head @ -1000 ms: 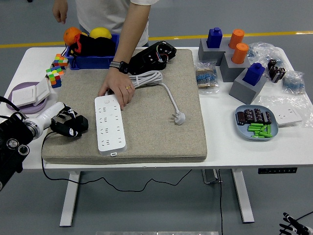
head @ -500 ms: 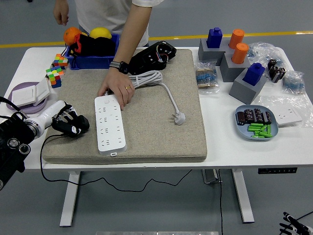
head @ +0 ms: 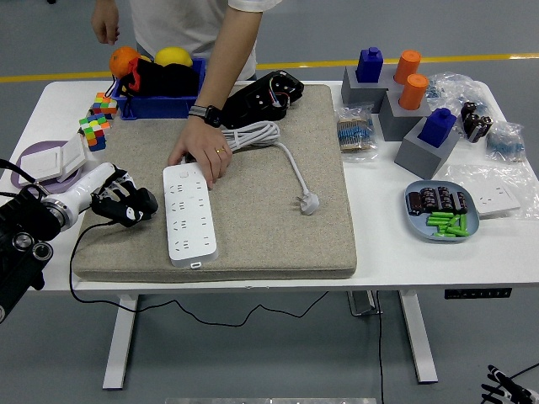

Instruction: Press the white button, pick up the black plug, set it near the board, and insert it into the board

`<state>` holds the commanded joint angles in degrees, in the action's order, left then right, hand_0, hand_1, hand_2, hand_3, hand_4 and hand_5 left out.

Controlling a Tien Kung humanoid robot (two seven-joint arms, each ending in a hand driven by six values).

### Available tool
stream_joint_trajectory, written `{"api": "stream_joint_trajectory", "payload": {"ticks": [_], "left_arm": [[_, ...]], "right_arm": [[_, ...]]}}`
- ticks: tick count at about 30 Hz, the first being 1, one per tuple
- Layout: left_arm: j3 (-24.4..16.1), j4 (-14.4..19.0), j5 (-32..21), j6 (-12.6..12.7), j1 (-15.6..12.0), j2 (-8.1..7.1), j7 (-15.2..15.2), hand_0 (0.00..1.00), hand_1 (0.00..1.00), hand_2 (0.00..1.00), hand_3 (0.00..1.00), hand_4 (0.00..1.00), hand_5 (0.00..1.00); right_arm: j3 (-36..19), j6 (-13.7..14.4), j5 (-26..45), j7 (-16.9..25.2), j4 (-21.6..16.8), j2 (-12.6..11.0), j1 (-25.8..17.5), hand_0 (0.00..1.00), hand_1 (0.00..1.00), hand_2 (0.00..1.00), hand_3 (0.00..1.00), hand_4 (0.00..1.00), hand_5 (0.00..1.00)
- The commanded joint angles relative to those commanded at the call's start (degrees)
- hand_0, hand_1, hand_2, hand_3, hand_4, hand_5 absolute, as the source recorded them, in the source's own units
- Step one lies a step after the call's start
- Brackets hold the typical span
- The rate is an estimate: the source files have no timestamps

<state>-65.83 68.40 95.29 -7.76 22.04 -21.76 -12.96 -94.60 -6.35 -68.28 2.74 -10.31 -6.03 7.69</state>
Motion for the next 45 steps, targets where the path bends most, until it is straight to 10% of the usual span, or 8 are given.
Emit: {"api": "stream_joint_trajectory", "payload": {"ticks": [18,45], "left_arm": [[19.00,-0.35,-2.17,2.37,10.47,-4.76,6.61,0.305,0.393,0.397,0.411,0.798,0.002],[24.34,-5.53,0.27,1.41,15.55,-3.78,4.50,0.302,0.388,0.391,0.402,0.787,0.002]], "right_arm": [[0.02,0.11,0.39,0.00,0.00,-0.28,0.26,0.723,0.608,0.553,0.657,0.733,0.489],[-0.27,0.06,0.29,0.09,0.00,-0.20,0.36,0.723,0.605,0.551,0.657,0.733,0.489]]}}
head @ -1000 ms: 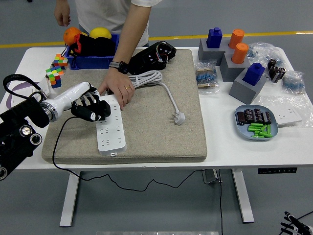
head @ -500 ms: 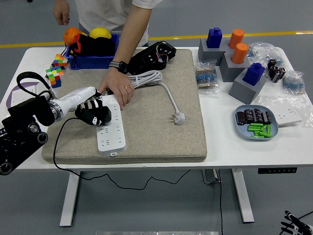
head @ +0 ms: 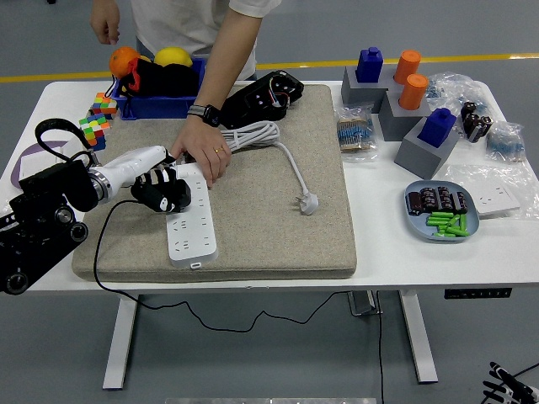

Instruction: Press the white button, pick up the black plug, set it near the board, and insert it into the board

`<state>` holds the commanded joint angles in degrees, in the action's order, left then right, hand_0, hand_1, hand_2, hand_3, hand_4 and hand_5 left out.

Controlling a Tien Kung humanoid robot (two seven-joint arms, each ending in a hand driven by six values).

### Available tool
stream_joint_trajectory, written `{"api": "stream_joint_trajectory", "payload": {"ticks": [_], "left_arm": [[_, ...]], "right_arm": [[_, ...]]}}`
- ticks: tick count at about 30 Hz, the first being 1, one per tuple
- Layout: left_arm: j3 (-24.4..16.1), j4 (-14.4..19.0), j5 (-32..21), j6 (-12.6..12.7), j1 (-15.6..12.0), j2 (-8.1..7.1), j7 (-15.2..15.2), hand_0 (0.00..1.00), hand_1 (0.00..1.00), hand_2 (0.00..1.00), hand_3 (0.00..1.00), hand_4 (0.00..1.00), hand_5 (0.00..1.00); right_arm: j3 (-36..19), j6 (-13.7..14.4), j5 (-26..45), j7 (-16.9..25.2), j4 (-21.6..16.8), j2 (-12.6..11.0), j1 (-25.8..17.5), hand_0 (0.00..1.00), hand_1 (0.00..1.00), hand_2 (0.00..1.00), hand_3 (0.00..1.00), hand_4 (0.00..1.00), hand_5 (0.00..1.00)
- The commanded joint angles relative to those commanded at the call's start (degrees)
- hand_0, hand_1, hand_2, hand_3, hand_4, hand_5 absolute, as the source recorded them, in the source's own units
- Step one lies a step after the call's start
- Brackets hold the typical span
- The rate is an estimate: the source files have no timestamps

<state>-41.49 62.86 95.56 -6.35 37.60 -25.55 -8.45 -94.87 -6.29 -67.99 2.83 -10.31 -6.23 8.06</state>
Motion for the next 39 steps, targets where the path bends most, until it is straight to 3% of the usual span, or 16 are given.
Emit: {"api": "stream_joint_trajectory", "payload": {"ticks": [25,39], "left_arm": [[1.55,1.28,0.25,-1.17,0.59,-1.38,-1.76,0.296,0.385,0.389,0.397,0.774,0.002],[3.34,1.00,1.11,-1.26,1.80,-0.92,-2.93,0.292,0.382,0.387,0.395,0.771,0.002]], "right_arm": [[-0.25,0.02,-0.16,0.02,0.00,-0.03,-0.02,0.722,0.607,0.550,0.656,0.732,0.487],[0.02,0.05,0.00,-0.02,0.00,-0.09,0.12,0.722,0.607,0.550,0.656,0.732,0.488]]}}
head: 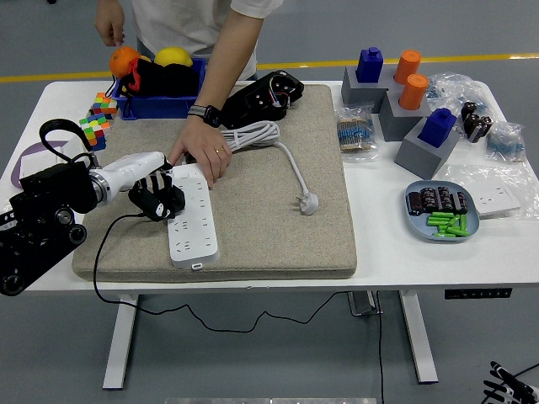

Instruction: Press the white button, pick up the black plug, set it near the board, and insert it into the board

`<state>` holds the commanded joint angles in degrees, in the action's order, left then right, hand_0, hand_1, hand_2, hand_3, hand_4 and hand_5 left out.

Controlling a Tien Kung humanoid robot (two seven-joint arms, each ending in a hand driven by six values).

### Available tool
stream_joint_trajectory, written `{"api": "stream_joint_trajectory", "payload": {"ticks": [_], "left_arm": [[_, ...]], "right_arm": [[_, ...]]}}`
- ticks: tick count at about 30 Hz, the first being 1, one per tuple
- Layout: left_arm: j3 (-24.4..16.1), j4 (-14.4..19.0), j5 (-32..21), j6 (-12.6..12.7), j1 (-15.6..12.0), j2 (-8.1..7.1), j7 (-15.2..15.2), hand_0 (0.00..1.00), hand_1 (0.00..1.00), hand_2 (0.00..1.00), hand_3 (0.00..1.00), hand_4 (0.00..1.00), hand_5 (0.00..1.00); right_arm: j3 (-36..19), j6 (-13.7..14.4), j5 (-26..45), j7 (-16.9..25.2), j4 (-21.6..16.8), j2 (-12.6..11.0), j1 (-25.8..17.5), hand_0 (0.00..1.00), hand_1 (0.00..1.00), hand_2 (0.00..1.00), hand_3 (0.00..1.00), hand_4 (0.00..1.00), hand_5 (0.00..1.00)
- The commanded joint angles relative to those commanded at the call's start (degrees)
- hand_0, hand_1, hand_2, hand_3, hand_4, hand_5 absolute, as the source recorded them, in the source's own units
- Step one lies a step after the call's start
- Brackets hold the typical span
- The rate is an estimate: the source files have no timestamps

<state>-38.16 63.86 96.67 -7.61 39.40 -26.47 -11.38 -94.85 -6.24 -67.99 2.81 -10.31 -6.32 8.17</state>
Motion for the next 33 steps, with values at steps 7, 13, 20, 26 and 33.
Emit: {"api": "stream_joint_trajectory", "payload": {"ticks": [7,13,20,26,33], "left_arm": [[3.07,-0.43,1.35,-0.94,3.02,0.95,-2.88,0.291,0.380,0.386,0.393,0.771,0.002],[4.34,-0.16,1.53,-1.21,4.25,1.42,-3.84,0.289,0.379,0.386,0.392,0.771,0.002],[4.79,-0.17,1.47,-1.60,5.18,1.77,-4.87,0.274,0.377,0.384,0.380,0.772,0.002],[5.70,-0.73,0.41,-2.19,5.33,2.35,-6.43,0.268,0.376,0.384,0.362,0.772,0.002],[6.22,-0.92,-0.86,-2.45,5.03,2.70,-7.35,0.258,0.393,0.446,0.388,0.847,0.002]], "right_arm": [[0.58,0.04,0.24,0.01,0.00,-0.17,0.15,0.722,0.606,0.550,0.657,0.732,0.486],[0.95,0.05,0.37,-0.01,0.00,-0.22,0.15,0.722,0.607,0.550,0.656,0.732,0.487],[0.71,0.06,0.10,-0.21,0.00,-0.29,-0.05,0.723,0.607,0.550,0.656,0.732,0.487],[0.92,0.03,0.39,-0.01,0.00,-0.24,0.02,0.722,0.606,0.550,0.656,0.732,0.486],[0.56,0.03,0.19,-0.09,0.00,-0.16,-0.16,0.722,0.606,0.550,0.655,0.732,0.487]]}}
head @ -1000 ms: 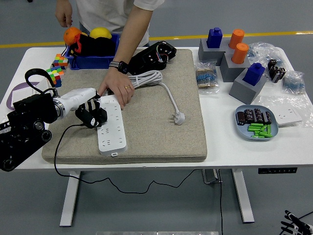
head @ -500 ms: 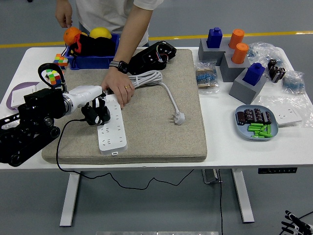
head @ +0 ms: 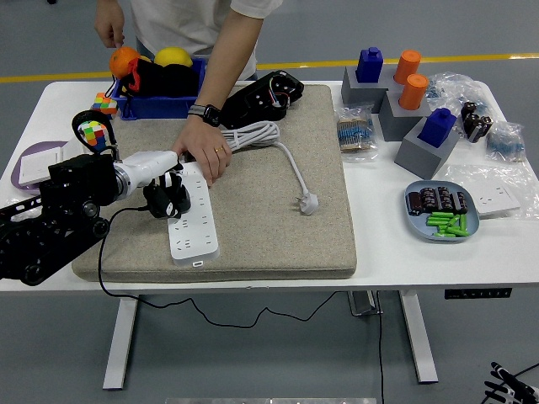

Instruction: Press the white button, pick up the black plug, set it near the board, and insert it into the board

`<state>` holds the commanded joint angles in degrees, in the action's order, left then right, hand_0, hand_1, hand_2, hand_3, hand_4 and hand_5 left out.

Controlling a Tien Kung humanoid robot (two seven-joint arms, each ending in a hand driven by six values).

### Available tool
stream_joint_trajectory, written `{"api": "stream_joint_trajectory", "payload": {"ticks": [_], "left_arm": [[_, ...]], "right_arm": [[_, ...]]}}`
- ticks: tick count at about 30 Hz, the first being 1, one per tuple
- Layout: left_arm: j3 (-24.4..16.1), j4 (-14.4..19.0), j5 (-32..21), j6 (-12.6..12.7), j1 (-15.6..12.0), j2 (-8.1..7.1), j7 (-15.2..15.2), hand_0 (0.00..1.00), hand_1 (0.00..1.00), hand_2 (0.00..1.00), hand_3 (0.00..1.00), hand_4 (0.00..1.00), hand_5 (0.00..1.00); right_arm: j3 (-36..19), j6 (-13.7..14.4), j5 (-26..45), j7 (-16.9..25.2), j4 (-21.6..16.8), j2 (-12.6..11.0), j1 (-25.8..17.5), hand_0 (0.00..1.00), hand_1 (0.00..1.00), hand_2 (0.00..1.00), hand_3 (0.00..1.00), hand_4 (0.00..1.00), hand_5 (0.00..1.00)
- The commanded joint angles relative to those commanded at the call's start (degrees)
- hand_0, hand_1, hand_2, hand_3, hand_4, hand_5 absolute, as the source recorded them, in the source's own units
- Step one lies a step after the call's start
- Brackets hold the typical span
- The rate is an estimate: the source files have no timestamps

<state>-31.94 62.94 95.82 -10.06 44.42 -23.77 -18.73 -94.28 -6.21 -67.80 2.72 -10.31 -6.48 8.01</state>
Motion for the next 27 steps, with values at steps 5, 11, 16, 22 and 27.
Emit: {"api": "stream_joint_trajectory", "payload": {"ticks": [5,11,16,22,27], "left_arm": [[0.83,-0.11,-0.16,-0.20,0.28,0.35,-0.52,0.258,0.393,0.446,0.388,0.847,0.002],[2.08,-1.29,-0.97,-0.71,1.04,1.11,-1.39,0.261,0.410,0.463,0.450,0.856,0.002],[2.40,-2.61,-1.95,-0.95,1.45,1.82,-1.71,0.264,0.417,0.477,0.501,0.857,0.002],[2.00,-4.25,-2.76,-0.99,1.74,2.82,-1.67,0.269,0.416,0.475,0.512,0.859,0.002],[1.02,-4.01,-2.93,-1.01,1.37,2.70,-1.77,0.267,0.406,0.469,0.520,0.860,0.002]], "right_arm": [[-0.19,0.03,-0.05,0.01,0.00,0.05,-0.08,0.722,0.606,0.550,0.655,0.732,0.487],[0.01,0.04,0.10,0.18,0.00,0.06,0.04,0.722,0.606,0.550,0.656,0.731,0.486],[-0.24,0.07,0.04,0.12,0.00,0.12,0.05,0.722,0.606,0.550,0.655,0.731,0.485],[-0.32,0.10,0.00,0.06,0.00,0.14,-0.01,0.722,0.606,0.550,0.655,0.731,0.485],[-0.24,0.06,0.07,0.25,0.00,0.20,0.00,0.722,0.606,0.550,0.654,0.731,0.485]]}}
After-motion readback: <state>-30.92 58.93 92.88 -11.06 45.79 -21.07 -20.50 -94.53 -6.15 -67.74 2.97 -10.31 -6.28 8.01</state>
